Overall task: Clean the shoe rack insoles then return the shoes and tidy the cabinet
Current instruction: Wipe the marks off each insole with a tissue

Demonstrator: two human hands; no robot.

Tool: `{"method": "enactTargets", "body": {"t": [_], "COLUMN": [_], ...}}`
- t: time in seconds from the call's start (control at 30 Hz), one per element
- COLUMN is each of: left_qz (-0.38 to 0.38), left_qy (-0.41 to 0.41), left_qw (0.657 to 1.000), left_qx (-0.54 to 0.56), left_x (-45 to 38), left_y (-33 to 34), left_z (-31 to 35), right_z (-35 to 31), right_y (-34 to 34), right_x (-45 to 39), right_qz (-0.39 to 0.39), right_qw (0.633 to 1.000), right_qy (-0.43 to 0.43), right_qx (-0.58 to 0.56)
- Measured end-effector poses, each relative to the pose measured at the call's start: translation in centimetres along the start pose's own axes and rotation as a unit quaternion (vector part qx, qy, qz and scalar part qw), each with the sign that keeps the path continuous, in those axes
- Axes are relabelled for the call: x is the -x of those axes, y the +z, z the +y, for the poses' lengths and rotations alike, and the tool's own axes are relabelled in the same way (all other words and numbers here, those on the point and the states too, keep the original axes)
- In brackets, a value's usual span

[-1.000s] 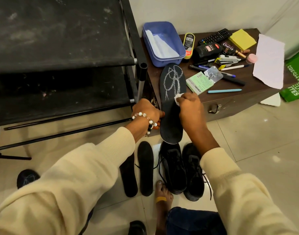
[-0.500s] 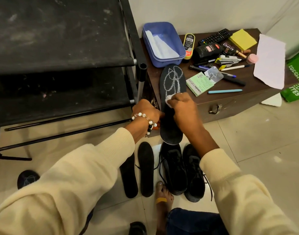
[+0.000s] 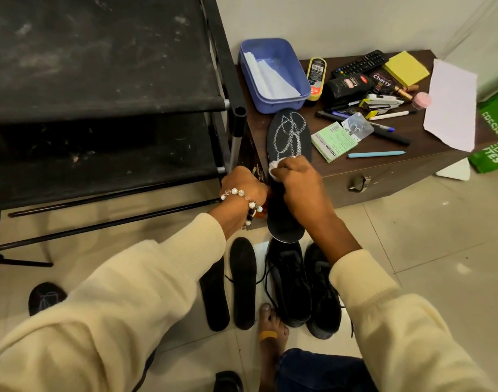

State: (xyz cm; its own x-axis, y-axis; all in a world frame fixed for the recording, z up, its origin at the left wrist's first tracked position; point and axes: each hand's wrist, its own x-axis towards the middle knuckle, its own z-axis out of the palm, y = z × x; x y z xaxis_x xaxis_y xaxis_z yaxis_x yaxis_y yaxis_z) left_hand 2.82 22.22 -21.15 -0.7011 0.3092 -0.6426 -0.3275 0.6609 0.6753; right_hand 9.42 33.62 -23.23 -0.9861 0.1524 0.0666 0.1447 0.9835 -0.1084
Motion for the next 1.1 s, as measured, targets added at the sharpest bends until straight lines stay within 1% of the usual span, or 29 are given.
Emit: {"method": "enactTargets", "body": {"t": [0.03,0.1,0.13,0.17,0.2,0.23,0.27,0.33,0.43,0.53,0.57,0.63,0.73,0.77,0.9,0.97,1.03,1.1], "left_qz": [0.004,-0.009,-0.021,-0.036,-0.048,-0.05,-0.042,-0.033,-0.048,-0.037,-0.035,-0.044,-0.068,-0.076,-0.112,-0.132,-0.158,-0.166], "left_qy": [0.0,0.0,-0.004,-0.015,-0.025,-0.028,-0.024,-0.018,-0.026,-0.009,-0.007,-0.01,-0.018,-0.02,-0.039,-0.044,-0.049,-0.053], "left_qw": [1.0,1.0,1.0,0.999,0.998,0.998,0.999,0.999,0.998,0.999,0.999,0.999,0.997,0.996,0.993,0.99,0.986,0.984], "left_qx": [0.001,0.005,0.009,0.015,0.022,0.024,0.023,0.026,0.033,0.022,0.02,0.02,0.029,0.029,0.028,0.01,-0.02,-0.032], "left_x": [0.0,0.0,0.0,0.1,0.3,0.3,0.3,0.4,0.3,0.3,0.4,0.5,0.5,0.4,0.2,0.2,0.4,0.6], "left_y": [0.0,0.0,0.0,0.0,0.0,0.0,0.0,0.0,-0.2,-0.1,-0.1,0.0,-0.2,-0.2,-0.6,-0.9,-0.9,-0.7], "left_z": [0.0,0.1,0.1,0.1,0.2,0.2,0.2,0.3,0.4,0.1,0.0,0.0,0.2,0.2,0.2,0.2,0.1,0.0], "right_z": [-0.3,0.4,0.9,1.7,2.3,2.2,2.1,1.2,0.5,1.0,1.2,2.0,1.9,1.7,1.4,1.6,1.8,1.5], "right_y": [-0.4,-0.5,-0.7,-0.9,-0.9,-1.4,-1.5,-1.9,-3.2,-4.4,-4.7,-4.4,-3.6,-3.6,-3.8,-3.8,-3.4,-3.0], "right_x": [0.1,0.1,0.0,0.1,0.2,0.2,0.2,0.4,0.9,2.1,2.4,2.4,1.7,1.6,1.6,1.5,1.3,1.1], "right_qz": [-0.006,-0.009,0.007,0.027,0.034,0.03,0.008,-0.032,-0.081,-0.135,-0.144,-0.136,-0.088,-0.081,-0.081,-0.062,-0.049,-0.048], "right_qw": [1.0,0.999,0.999,0.997,0.997,0.997,0.997,0.999,0.997,0.988,0.987,0.99,0.995,0.995,0.996,0.998,0.997,0.996], "right_qy": [-0.026,-0.023,-0.006,0.033,0.061,0.072,0.071,0.032,-0.008,-0.071,-0.065,-0.024,0.042,0.043,-0.024,-0.001,0.055,0.073], "right_qx": [-0.007,-0.037,-0.038,-0.057,-0.04,-0.016,-0.01,0.018,-0.008,-0.024,-0.027,-0.003,0.029,0.025,-0.033,-0.03,-0.019,-0.013]}}
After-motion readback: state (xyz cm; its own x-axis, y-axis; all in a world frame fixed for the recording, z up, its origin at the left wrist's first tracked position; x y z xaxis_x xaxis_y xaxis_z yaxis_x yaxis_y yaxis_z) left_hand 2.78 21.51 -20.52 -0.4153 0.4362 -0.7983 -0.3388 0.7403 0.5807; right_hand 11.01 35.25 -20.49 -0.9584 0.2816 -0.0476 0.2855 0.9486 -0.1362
